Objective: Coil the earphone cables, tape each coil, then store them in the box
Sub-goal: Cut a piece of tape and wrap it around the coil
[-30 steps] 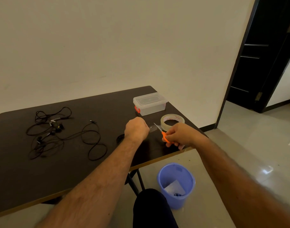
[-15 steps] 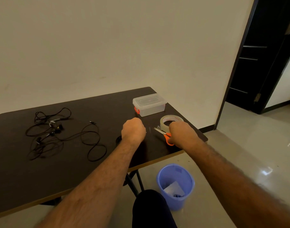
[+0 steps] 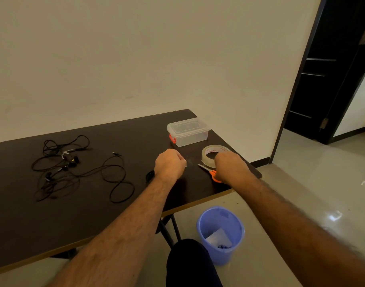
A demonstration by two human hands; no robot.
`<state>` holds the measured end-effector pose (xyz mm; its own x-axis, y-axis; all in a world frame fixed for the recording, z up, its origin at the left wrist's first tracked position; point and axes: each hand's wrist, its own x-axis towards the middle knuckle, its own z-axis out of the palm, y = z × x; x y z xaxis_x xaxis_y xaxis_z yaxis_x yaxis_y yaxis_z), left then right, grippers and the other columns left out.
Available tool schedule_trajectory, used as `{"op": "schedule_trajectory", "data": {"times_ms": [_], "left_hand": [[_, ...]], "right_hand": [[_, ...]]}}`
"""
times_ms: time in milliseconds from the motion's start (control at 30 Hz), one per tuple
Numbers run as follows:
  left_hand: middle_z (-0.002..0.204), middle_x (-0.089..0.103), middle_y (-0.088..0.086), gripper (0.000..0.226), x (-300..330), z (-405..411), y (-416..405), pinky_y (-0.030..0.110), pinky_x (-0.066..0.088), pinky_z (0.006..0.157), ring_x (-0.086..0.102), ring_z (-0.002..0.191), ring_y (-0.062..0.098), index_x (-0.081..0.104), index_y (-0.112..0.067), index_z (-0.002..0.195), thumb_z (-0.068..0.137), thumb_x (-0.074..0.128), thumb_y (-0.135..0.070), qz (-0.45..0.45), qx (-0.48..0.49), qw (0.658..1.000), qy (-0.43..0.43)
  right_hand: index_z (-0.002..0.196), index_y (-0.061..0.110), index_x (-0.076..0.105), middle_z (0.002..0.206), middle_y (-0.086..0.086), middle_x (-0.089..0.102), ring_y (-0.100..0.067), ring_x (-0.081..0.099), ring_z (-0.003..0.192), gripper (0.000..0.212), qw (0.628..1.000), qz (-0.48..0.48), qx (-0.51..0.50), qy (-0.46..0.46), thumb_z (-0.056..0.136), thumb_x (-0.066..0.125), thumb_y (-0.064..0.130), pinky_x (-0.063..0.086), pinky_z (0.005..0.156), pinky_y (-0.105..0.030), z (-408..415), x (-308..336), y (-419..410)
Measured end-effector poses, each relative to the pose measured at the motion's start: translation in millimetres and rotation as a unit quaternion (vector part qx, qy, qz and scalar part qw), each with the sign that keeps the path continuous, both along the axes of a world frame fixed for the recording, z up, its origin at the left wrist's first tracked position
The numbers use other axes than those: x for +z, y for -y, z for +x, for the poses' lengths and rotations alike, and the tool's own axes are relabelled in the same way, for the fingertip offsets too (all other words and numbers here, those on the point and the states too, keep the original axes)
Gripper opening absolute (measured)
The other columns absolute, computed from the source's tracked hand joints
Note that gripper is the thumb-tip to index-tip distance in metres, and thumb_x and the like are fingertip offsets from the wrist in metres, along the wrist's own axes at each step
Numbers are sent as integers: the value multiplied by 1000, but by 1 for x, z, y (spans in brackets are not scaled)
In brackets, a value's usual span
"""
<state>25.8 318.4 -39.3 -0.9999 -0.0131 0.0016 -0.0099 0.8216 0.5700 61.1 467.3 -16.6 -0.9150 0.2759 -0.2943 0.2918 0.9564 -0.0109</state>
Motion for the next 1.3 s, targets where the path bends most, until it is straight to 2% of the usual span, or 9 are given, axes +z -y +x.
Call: {"op": "schedule_trajectory", "data": {"times_ms": [200,333,400,500,600,733,1067,1200,1300], "left_hand": [[95,69,0,12,8,5,2,26,45,69,62,88,11,74,-19,100,94,64,-23,19,-7,1000,-7],[94,69,0,11,13,10,6,29,52,79,62,89,12,75,-18,97,93,66,-23,41,-24,999,-4],[92,69,0,10,16,13,8,33,55,85,63,88,12,75,-19,95,92,67,-23,53,-33,998,-4],[88,70,-1,8,22,20,13,28,52,74,63,77,9,74,-21,91,92,68,-26,78,-48,996,3],[84,71,-3,8,25,26,23,29,52,72,60,68,7,74,-23,86,90,69,-27,115,-68,991,10],[82,74,-4,8,31,32,45,30,54,70,57,64,7,75,-22,85,89,70,-25,176,-72,981,34],[91,75,1,13,33,44,96,11,35,39,53,56,2,71,-16,105,93,65,-17,280,-20,956,81],[96,74,3,15,24,44,111,15,40,45,56,62,5,69,-17,108,95,63,-17,300,12,951,77],[100,71,-3,10,13,42,119,30,54,76,61,86,7,73,-24,100,92,67,-24,171,-20,985,26]], "right_hand": [[134,9,51,124,-13,61,-26,61,111,54,999,-14,-6,-50,88,72,30,50,98,-37,1,-5,-5],[113,16,69,104,-5,69,-17,65,91,28,982,-17,31,-188,90,68,31,57,87,-33,11,-10,-14],[104,16,75,98,-3,72,-13,66,85,23,962,-128,47,-238,91,66,33,56,83,-30,12,-8,-14],[106,19,68,90,0,71,-12,69,79,27,901,-352,65,-244,88,71,39,58,70,-27,15,-7,-1],[114,23,61,97,1,69,-12,69,86,33,867,-442,50,-223,87,73,36,57,62,-24,13,-12,15],[100,19,70,97,-2,72,-15,70,88,10,821,-529,30,-214,91,69,24,58,71,-29,11,-10,31],[88,13,73,83,-4,74,-12,69,72,11,824,-522,36,-217,92,67,22,57,66,-27,9,-3,78],[90,10,71,84,-7,73,-12,69,72,11,823,-520,6,-229,92,66,20,57,63,-26,9,-8,87],[89,10,71,85,-8,73,-13,68,73,12,829,-511,-12,-229,92,66,20,57,65,-27,8,-8,85]]}}
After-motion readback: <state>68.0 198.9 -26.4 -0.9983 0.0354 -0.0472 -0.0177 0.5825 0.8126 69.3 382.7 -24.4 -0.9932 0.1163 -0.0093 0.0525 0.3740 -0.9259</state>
